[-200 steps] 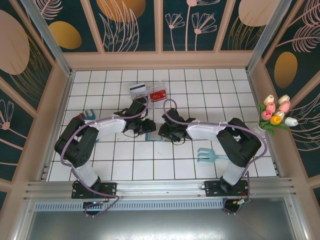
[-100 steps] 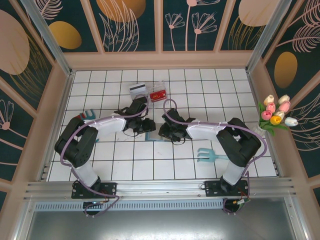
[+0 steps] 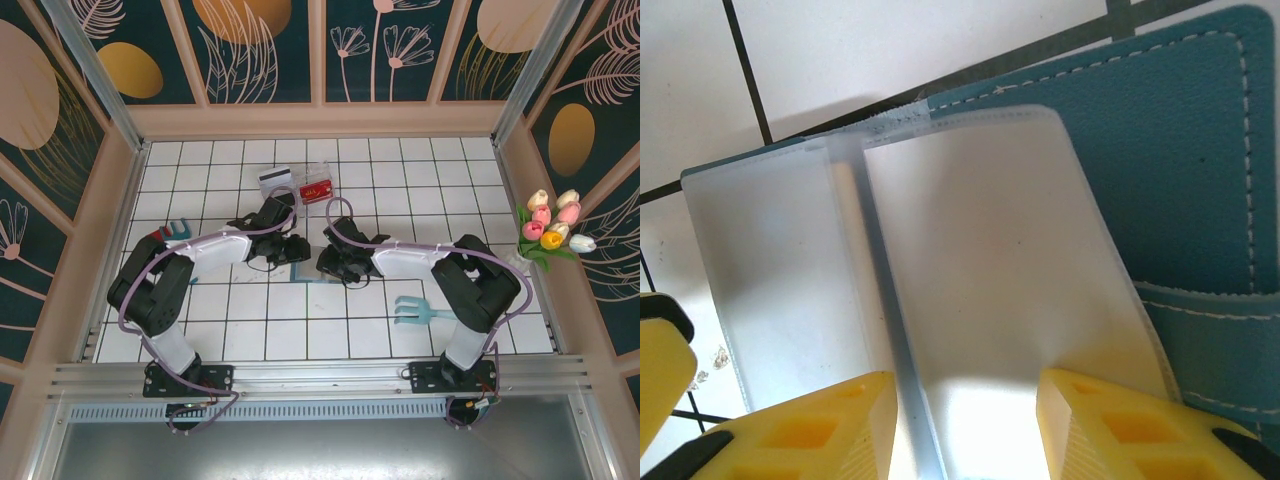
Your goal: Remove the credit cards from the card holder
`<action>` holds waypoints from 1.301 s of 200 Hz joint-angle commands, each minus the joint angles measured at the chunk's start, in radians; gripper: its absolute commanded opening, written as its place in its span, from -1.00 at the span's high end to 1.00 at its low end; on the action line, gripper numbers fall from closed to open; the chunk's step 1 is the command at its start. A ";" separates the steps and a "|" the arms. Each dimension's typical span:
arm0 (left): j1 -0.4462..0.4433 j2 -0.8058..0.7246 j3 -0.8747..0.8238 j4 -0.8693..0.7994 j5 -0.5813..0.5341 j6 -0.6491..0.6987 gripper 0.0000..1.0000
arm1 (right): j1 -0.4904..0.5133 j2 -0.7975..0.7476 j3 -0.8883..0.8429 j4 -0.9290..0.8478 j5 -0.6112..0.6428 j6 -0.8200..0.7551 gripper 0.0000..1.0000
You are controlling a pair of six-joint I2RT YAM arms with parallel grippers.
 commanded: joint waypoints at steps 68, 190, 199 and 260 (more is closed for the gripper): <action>-0.005 0.037 0.018 -0.017 -0.018 0.034 0.31 | -0.006 0.048 0.014 -0.037 -0.014 -0.008 0.14; -0.004 0.030 0.017 0.004 -0.003 0.037 0.53 | -0.006 0.044 0.003 -0.027 -0.011 -0.013 0.15; -0.005 0.028 0.021 -0.009 -0.013 0.045 0.55 | -0.006 0.044 0.004 -0.028 -0.011 -0.013 0.15; -0.004 0.009 0.034 -0.038 -0.014 0.073 0.54 | -0.007 0.039 0.000 -0.024 -0.011 -0.011 0.16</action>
